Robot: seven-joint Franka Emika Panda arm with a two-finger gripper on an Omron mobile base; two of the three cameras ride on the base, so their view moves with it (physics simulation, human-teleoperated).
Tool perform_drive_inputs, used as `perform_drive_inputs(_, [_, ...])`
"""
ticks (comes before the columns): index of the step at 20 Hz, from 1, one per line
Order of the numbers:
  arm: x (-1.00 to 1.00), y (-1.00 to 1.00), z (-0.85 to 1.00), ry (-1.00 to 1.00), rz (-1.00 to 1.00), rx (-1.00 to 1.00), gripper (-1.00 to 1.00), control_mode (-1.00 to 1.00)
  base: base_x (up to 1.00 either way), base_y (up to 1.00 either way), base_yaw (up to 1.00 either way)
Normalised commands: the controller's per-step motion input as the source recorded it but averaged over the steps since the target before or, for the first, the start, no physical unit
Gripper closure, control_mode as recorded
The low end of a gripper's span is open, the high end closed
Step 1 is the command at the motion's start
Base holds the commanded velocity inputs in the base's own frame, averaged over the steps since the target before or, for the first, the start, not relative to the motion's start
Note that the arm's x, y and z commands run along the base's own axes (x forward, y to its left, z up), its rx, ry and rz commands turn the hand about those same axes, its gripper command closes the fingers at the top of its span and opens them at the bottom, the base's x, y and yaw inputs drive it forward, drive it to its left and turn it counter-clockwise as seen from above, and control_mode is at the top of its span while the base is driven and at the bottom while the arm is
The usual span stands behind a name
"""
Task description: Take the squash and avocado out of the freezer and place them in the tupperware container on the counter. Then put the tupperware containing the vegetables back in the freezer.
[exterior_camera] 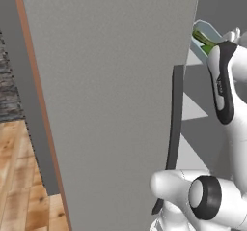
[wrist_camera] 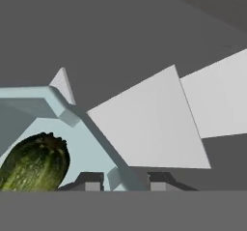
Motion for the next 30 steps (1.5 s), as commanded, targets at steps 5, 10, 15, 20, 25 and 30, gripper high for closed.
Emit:
perform_drive_inputs(5, [0.66, -0.03, 0.00, 0.00, 0.01, 0.03, 1.00, -1.00, 0.00, 0.00, 0.00])
perform_drive_inputs(10, [0.64, 0.00, 0.00, 0.00, 0.05, 0.02, 1.00, -1.00, 0.00, 0.00, 0.00])
perform_drive_inputs(15, [0.66, 0.00, 0.00, 0.00, 0.06, 0.03, 1.00, -1.00, 0.00, 0.00, 0.00])
perform_drive_inputs(20, [0.60, 0.00, 0.00, 0.00, 0.06, 0.02, 1.00, -1.00, 0.00, 0.00, 0.00])
perform_drive_inputs(25, [0.50, -0.02, -0.04, 0.00, 0.05, 0.01, 1.00, -1.00, 0.00, 0.00, 0.00])
perform_drive_inputs(30, [0.48, 0.00, -0.14, 0.00, 0.01, 0.00, 1.00, -1.00, 0.00, 0.00, 0.00])
